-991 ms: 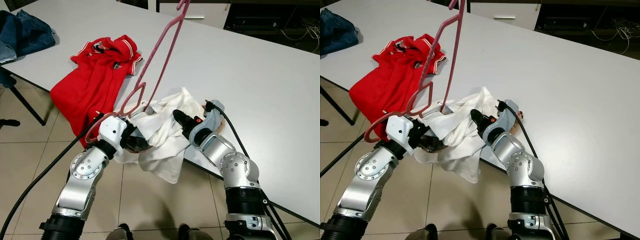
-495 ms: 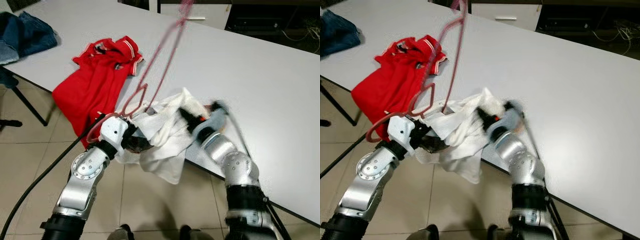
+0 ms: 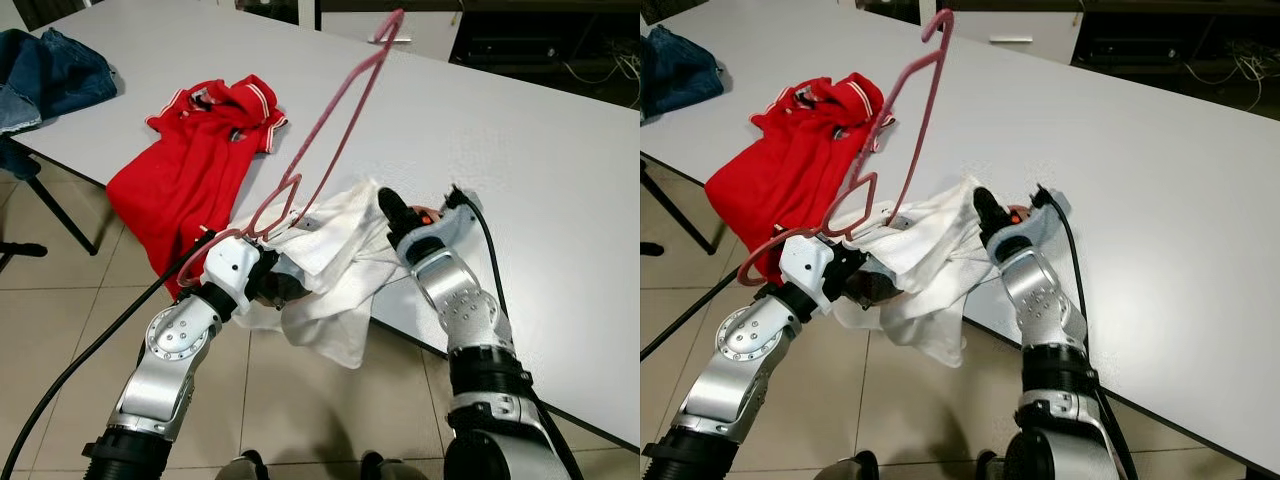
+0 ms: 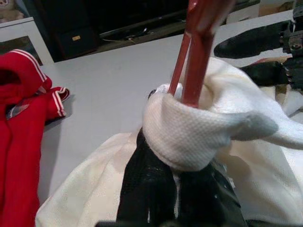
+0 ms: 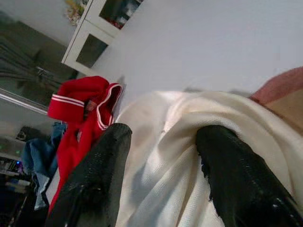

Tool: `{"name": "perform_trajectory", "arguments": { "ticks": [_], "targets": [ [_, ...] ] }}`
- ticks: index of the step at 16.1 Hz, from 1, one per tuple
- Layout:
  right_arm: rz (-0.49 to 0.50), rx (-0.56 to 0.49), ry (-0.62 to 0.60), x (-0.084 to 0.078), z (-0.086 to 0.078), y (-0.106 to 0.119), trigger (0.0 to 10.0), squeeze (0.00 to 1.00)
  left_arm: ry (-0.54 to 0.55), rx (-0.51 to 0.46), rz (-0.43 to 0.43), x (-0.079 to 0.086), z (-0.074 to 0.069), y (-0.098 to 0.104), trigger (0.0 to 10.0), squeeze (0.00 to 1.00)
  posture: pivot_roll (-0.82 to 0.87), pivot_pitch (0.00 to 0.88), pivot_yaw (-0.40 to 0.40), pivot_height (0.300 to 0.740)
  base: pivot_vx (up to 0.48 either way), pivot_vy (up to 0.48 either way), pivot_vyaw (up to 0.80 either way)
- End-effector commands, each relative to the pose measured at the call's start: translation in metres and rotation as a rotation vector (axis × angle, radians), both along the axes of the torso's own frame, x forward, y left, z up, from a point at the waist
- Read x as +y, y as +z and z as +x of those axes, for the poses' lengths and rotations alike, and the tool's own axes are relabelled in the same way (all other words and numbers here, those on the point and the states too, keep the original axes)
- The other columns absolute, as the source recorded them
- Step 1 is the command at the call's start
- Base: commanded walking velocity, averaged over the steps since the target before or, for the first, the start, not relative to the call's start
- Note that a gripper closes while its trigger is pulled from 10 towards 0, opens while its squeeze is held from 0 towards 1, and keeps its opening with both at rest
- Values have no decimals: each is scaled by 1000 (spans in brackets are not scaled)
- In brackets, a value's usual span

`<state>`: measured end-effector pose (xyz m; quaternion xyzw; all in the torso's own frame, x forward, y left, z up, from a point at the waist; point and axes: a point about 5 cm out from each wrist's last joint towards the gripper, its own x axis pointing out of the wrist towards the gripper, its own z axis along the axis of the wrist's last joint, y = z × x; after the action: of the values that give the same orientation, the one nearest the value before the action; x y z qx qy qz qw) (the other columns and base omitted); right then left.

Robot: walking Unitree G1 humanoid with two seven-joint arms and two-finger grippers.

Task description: Hang hanger

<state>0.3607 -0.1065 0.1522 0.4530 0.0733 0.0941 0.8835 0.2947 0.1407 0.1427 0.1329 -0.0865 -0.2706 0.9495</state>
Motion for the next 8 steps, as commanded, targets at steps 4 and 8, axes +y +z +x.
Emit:
{"name": "perform_trajectory", "arguments": {
  "ticks": [4,8],
  "targets": [
    [12,-40,1,2,4,9,10000,902,25,135,44,8,-7,-29,10000,0,92,165,17,740,0,0,0],
    [-98,-72,30,6,6,16,10000,431,16,136,46,5,-7,-30,10000,0,89,167,18,740,0,0,0]
  ]
}}
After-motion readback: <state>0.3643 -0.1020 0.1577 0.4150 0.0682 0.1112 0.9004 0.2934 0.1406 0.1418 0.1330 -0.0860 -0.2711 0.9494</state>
